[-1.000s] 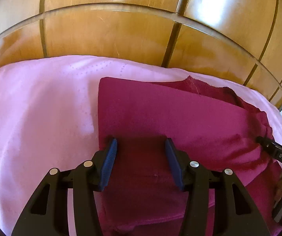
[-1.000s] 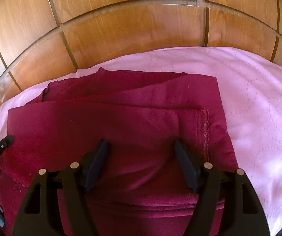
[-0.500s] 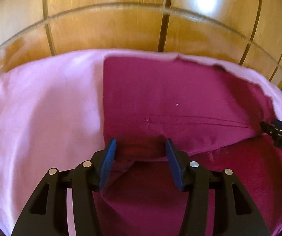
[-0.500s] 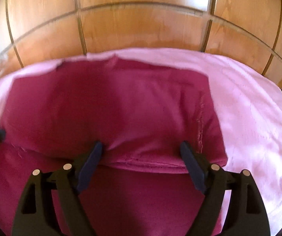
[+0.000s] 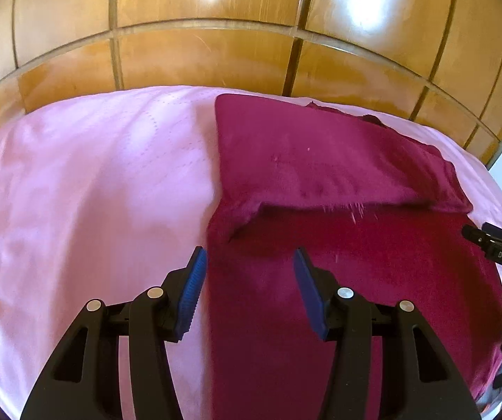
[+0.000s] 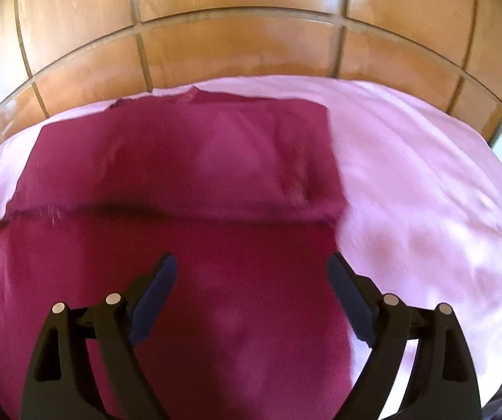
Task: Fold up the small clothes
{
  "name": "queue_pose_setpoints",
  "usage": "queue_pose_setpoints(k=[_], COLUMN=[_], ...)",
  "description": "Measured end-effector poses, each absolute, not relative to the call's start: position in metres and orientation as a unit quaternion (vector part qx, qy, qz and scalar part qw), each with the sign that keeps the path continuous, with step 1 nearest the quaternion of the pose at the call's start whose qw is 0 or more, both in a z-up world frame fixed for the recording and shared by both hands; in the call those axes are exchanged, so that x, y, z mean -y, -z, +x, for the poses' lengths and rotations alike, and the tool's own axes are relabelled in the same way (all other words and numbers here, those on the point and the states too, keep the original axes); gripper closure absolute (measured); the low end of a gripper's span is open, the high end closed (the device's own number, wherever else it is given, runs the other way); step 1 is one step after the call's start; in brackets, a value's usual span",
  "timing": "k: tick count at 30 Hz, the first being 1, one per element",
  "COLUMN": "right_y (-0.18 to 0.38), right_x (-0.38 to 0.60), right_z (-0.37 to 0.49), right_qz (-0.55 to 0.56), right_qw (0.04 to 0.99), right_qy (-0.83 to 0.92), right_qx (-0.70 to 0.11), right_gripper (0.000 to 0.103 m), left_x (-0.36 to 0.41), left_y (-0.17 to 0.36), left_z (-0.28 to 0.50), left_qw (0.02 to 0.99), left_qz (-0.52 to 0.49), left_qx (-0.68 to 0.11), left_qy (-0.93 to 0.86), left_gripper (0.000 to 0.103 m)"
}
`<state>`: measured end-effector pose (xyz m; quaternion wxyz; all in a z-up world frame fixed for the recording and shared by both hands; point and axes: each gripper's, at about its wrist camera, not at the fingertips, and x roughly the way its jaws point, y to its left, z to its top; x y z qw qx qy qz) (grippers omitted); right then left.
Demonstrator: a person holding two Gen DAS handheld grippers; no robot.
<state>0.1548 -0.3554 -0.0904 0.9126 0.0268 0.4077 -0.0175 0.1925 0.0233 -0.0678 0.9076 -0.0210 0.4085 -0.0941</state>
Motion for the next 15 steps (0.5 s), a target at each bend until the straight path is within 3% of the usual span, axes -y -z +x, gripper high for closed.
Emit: queue_pose_setpoints(k=[15], right_y=[0.113], right_x=[0.379], right_z=[0.057], right_qz=[0.078], right_qw=[0.892], right_qy=[0.014], right_qx=[-0.445], right_gripper=[0.013], left_x=[-0.042], left_y=[0.067], left_z=[0.133], left_qw=[0.911], left_qz=[-0.006], left_qx=[-0.402], left_qy=[0.090], left_gripper=[0.052])
